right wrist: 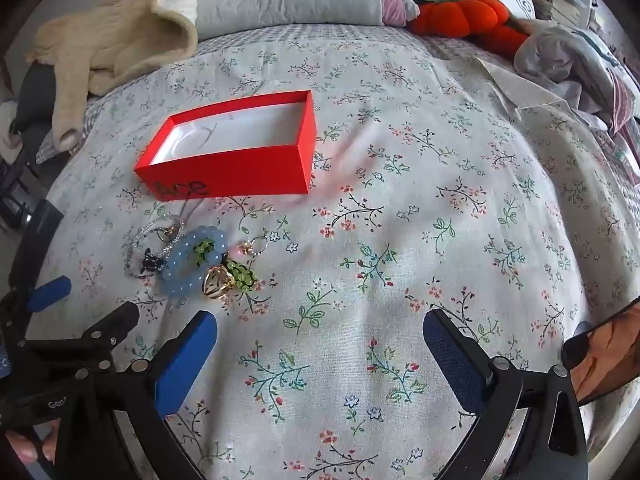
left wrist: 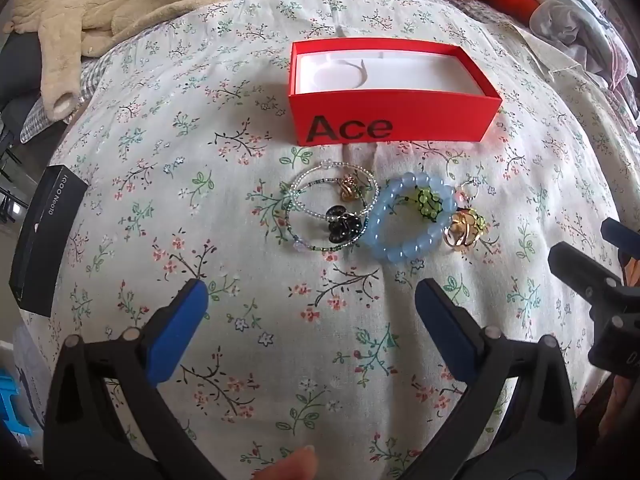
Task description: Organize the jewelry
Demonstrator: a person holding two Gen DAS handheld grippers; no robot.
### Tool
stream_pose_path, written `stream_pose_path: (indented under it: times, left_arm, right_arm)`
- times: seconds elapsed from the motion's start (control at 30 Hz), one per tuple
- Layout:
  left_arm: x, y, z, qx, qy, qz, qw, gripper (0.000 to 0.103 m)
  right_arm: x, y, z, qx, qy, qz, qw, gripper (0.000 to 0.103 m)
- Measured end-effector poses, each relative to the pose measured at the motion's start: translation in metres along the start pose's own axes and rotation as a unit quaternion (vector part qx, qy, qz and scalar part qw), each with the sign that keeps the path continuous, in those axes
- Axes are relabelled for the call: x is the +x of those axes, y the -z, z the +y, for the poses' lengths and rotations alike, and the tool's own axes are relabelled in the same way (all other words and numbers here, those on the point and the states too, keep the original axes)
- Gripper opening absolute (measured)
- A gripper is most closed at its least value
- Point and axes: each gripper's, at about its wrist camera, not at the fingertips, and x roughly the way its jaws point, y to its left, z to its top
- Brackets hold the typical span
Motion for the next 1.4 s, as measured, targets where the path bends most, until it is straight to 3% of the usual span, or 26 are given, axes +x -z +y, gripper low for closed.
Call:
stream_pose_path:
  times: [0.33, 1.4]
  left_arm:
    - [0.003, 0.006, 0.02, -0.008, 0.025, 0.006, 0.9996, 0.103]
    - [-0.005, 0.002, 0.015, -0.019, 0.004, -0.009, 0.9998, 0.103]
  right_arm:
    - [0.006, 0.002, 0.007, -0.007, -0.002, 0.001, 1.0, 0.103]
    - [-0.009, 0.002, 0.004, -0.001, -0.003, -0.019, 1.0, 0.103]
